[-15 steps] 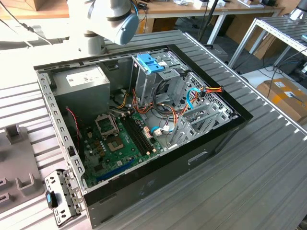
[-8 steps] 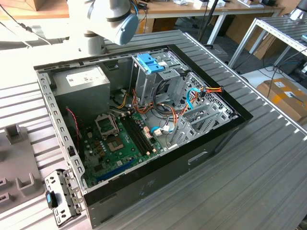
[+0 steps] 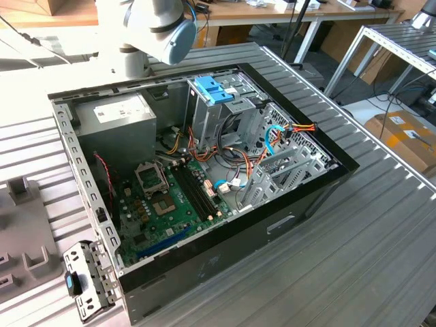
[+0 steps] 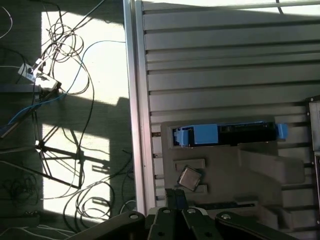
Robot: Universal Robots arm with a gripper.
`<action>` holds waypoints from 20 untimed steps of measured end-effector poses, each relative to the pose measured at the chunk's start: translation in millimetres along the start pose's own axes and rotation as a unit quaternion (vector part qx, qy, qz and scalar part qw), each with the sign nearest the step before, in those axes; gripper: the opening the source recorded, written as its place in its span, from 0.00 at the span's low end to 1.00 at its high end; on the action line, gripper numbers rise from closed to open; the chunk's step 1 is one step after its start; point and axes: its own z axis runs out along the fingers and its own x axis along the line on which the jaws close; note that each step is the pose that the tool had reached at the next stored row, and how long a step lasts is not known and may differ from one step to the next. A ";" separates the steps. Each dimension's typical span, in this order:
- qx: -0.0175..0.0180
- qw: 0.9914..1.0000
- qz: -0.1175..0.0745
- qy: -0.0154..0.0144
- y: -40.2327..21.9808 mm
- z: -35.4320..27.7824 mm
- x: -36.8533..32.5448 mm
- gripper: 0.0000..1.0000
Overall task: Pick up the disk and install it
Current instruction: 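Reach for the disk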
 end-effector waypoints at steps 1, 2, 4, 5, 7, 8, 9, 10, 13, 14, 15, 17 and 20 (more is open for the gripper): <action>0.000 1.000 0.000 0.000 0.0 0.0 0.0 0.11; 0.000 1.000 0.000 0.000 0.0 0.1 0.0 0.11; 0.000 1.000 0.000 0.000 0.1 0.6 -0.2 0.11; 0.000 1.000 0.000 0.000 0.2 0.9 -1.4 0.11; 0.000 1.000 0.000 0.001 0.6 2.0 -8.5 0.11; 0.000 1.000 0.000 0.001 0.9 2.6 -13.0 0.11; 0.000 1.000 0.000 0.002 1.2 3.2 -17.1 0.11; 0.000 1.000 0.000 0.002 1.4 3.9 -20.5 0.11; 0.000 1.000 0.000 0.003 1.4 5.5 -27.7 0.11; 0.000 1.000 0.000 0.003 1.3 5.8 -29.2 0.11; 0.000 1.000 0.000 0.003 1.2 6.2 -30.6 0.11; 0.000 1.000 0.000 0.003 1.1 7.0 -34.5 0.11; 0.000 1.000 0.000 0.004 1.2 7.9 -39.7 0.11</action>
